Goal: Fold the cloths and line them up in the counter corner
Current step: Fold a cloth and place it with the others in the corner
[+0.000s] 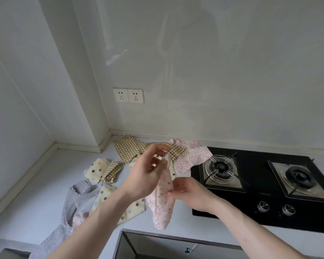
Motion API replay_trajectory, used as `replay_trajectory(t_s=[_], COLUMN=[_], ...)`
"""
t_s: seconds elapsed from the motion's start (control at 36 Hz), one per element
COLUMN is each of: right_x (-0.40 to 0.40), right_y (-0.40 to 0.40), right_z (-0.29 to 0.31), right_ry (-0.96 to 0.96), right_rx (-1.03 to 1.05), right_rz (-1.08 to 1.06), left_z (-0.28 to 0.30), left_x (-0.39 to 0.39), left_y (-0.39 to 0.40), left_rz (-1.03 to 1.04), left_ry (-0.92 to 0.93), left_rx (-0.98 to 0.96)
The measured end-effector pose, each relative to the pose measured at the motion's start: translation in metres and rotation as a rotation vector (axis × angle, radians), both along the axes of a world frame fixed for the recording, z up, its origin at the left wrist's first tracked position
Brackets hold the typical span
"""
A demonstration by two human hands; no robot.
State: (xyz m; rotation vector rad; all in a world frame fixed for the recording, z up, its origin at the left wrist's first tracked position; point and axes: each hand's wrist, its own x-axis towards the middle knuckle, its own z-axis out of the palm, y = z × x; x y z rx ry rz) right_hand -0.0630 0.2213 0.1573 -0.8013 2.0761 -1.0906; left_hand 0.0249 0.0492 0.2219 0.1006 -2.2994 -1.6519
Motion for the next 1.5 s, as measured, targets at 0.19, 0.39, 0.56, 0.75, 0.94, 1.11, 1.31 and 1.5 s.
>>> replay_trajectory(t_s=[0.19,0.39,0.56,0.75,0.94,1.11,1.31,1.5], right_x=[-0.005,0.000,-0.001,-0.006,-0.002,0.004,0.006,-0.004], right_y=[0.001,-0.015,-0.011,-0.002,0.025,0.050,0.074,0.085], right_z=[0.001,0.005,0.007,0.004,-0.012,-0.022,-0.029,-0.036], right_ry=[-0.081,0.038,0.059,0.186,0.173,0.221,0.100,0.050], right_rx=[-0.072,-0.057,-0.091,-0.029,0.177,0.293,0.267,0.230], right_rz=[-0.065,-0.034,-0.061,-0.104,-0.032,0.009,-0.057,-0.149], left_z=[-0.001,-0.001,-0.008,-0.033,-0.053,-0.072,-0.089,-0.104], left_x=[-0.003,0.000,0.007,0.013,0.027,0.035,0.040,0.028], left_y=[-0.010,-0.017,-0.032,-0.047,-0.042,-0.044,-0.047,-0.055], left_rz=[0.014,0.017,0.076,-0.027,-0.047,0.006,-0.039,-0.012], left_ry=[0.011,0.031,0.016,-0.234,-0.243,-0.304,-0.373,-0.431], left_rx=[0.044,0.021,-0.026,-0.255,-0.311,-0.372,-0.449,-0.494])
